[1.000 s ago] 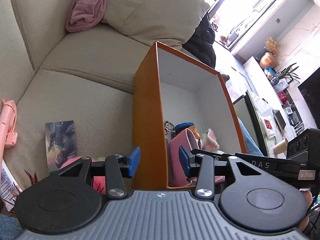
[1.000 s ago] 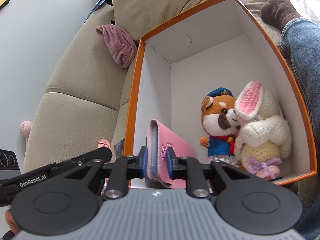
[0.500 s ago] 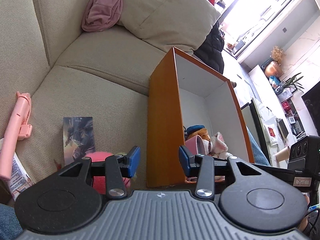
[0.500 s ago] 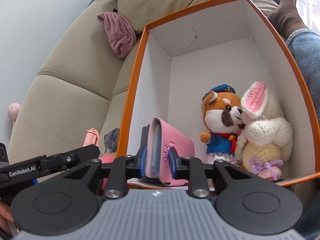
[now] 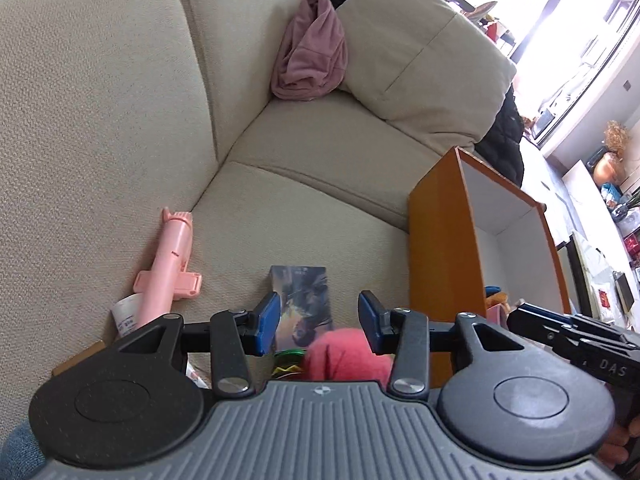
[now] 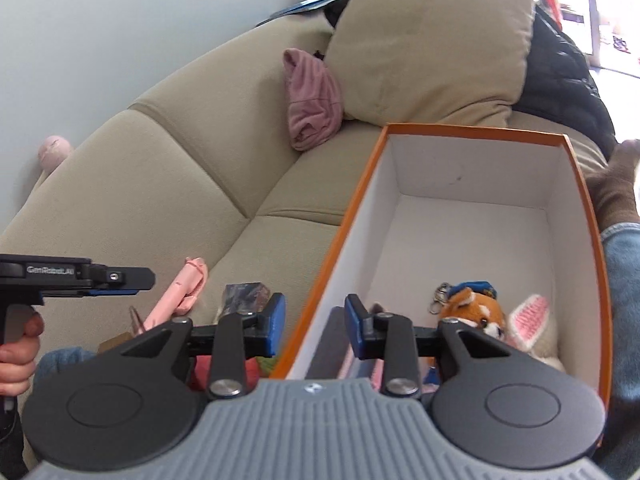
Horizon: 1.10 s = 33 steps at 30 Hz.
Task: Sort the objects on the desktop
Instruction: 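Open both tools and move them back toward the sofa pile, then grasp the dark red card-deck box with the left tool and lift it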
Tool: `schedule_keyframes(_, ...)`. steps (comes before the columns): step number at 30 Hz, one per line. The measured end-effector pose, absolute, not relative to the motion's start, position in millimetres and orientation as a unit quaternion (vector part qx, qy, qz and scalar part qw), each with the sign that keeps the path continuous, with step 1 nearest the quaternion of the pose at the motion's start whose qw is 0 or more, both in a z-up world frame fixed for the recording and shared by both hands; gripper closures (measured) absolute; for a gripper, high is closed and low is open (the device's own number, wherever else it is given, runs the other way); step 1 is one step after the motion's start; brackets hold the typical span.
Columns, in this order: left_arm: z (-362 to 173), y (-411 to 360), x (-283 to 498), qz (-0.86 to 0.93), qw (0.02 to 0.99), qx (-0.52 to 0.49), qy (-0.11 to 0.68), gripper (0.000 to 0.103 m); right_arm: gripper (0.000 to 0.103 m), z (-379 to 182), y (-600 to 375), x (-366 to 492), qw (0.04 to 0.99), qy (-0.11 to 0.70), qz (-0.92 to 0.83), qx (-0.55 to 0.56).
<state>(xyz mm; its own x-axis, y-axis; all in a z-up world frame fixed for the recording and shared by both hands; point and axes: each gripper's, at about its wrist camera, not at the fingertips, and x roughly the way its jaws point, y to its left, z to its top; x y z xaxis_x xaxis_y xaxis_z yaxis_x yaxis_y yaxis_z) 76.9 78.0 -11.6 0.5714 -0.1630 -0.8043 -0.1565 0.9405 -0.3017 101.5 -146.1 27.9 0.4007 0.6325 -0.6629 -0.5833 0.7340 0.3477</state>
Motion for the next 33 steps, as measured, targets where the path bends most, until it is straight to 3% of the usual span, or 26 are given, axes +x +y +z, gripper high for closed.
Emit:
schedule_keyframes(10,-71,88,108,-0.01,0.827,-0.174,0.534,0.039,0.083,13,-20,109,0.778,0.46,0.407,-0.131)
schedule_keyframes(19,-116,92,126,-0.013,0.792,-0.198,0.578,0.036,0.083,-31,30,120,0.724,0.502,0.42,-0.218)
schedule_keyframes(26,-133,94,126,-0.026,0.773,-0.229,0.591,0.02,0.084,-48,40,120,0.714,0.502,0.416,-0.257)
schedule_keyframes(30,-135,90,124,-0.028,0.771,-0.236,0.591,0.022,0.084,-57,40,126,0.711,0.51,0.411,-0.255)
schedule_keyframes(32,-133,91,123,-0.038,0.768,-0.255,0.587,0.039,0.084,-58,39,127,0.71,0.516,0.409,-0.249)
schedule_keyframes(33,-133,91,121,-0.039,0.767,-0.262,0.585,0.04,0.084,-58,39,127,0.711,0.513,0.412,-0.247)
